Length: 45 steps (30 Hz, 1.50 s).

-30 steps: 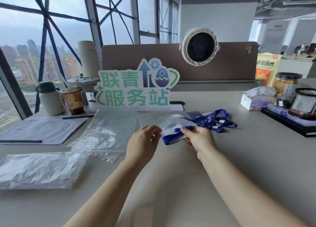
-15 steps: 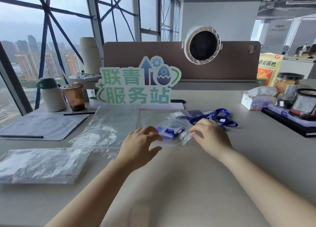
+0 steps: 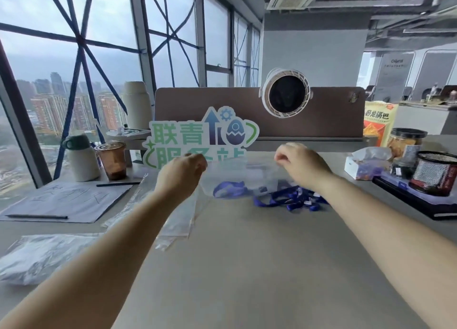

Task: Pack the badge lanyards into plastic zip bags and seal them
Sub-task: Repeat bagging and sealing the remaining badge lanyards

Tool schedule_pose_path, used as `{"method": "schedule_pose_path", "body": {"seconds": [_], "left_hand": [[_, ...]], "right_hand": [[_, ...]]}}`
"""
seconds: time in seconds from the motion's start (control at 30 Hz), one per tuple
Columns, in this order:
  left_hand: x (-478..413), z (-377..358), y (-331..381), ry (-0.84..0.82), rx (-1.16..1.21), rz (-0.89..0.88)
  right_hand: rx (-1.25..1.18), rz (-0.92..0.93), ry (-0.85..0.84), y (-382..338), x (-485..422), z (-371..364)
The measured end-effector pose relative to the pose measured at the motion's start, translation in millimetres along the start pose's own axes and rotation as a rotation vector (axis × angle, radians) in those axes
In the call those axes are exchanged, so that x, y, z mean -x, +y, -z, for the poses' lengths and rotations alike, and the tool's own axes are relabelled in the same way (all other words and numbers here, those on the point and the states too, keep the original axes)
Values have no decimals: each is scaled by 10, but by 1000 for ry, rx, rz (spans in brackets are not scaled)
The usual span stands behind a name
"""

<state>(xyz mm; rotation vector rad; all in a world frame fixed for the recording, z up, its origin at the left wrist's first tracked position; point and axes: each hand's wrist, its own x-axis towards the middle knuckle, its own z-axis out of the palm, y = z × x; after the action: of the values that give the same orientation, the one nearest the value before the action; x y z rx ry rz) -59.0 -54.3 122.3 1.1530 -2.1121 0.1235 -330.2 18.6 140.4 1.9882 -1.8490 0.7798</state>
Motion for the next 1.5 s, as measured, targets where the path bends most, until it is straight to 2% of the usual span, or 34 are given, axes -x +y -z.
{"method": "schedule_pose_path", "body": {"seconds": [0.13,0.2,0.3,0.43,0.53,0.7,0.8,0.93,1.07,1.2,1.27,1.37,1.5], "left_hand": [[-540,400,108,68,97,-14],[-713,536,145,91,130,-19],[-875,655,232,67,98,-36],[-1021,817,355,134,101,-44],[-1088,893,399,130,118,-37],[-1122,872,467,122,160,-22],[-1111,712,461,107,271,51],[-1175,514,431,102,274,78],[-1269,630,458,231,287,72],[-988,730,442,236,366,29],[-648,629,413,189,375,16],[26,300,321,47,388,38],[900,-103,189,-183,205,65]], "right_hand": [[-82,23,-105,-105,-446,688],[-97,35,-73,-133,-562,941],[29,37,-95,-153,-657,1187],[33,8,-58,-142,-711,1375],[-42,-18,-2,-132,-716,1458],[-253,-128,-83,-50,-711,1383],[-429,-222,-108,47,-701,1157],[-531,-291,-9,165,-765,841],[-510,-187,176,201,-869,885],[-473,-139,268,107,-568,937],[-526,-165,239,40,-237,857],[-567,-234,99,12,388,560],[-553,-329,-162,26,1213,113]]}}
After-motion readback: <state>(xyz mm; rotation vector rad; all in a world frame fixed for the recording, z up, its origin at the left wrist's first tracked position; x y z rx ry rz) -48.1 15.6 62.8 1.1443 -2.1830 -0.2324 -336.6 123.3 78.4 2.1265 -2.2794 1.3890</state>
